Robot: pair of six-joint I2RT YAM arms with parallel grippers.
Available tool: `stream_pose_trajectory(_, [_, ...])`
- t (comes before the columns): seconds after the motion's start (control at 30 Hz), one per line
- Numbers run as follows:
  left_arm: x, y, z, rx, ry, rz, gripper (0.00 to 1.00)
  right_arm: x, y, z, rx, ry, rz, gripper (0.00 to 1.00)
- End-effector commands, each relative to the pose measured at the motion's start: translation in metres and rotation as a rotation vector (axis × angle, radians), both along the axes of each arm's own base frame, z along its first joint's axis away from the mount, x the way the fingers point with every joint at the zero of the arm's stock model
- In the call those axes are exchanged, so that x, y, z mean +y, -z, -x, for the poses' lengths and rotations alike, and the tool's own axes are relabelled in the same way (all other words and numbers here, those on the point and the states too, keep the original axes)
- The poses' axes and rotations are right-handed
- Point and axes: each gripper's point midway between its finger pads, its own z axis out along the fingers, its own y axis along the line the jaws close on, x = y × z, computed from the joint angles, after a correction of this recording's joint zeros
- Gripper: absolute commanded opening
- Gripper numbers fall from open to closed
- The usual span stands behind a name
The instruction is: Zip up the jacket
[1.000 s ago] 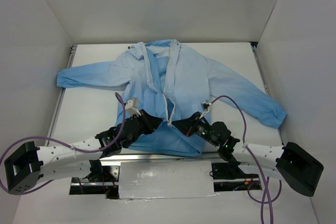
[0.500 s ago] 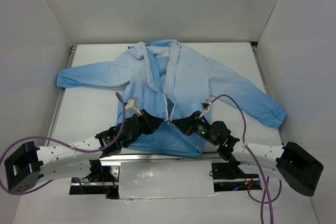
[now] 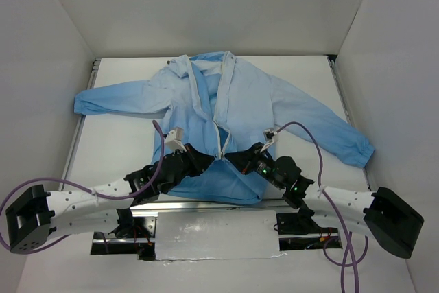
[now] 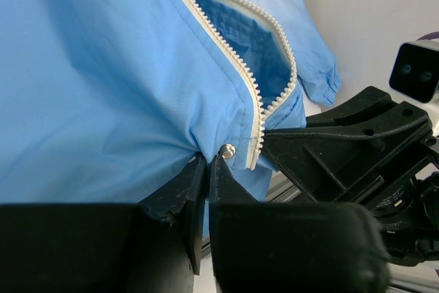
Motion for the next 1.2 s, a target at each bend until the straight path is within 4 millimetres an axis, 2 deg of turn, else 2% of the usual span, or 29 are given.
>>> stream_pose_trajectory(0.0, [-0.004,-0.025,-0.008,-0.030,-0.040,0.045,0.00,0.003,-0.026,-0.004,-0.055,0.012,-0.039,0.00])
stream_pose_trajectory(0.23, [0.008,-0.047,-0.015,-0.101,-0.090,0.046,0.00,0.001,-0.009,0.005,-0.015,-0.005,-0.030,0.00])
stream_pose_trajectory(0.47, [0.008,-0.056,-0.022,-0.143,-0.112,0.030,0.00,0.007,-0.007,0.004,0.041,0.003,-0.009,0.00])
stream_pose_trajectory(1.17, [-0.002,-0.039,-0.028,-0.100,-0.142,-0.055,0.00,0.001,-0.029,-0.004,0.018,0.099,-0.024,0.00])
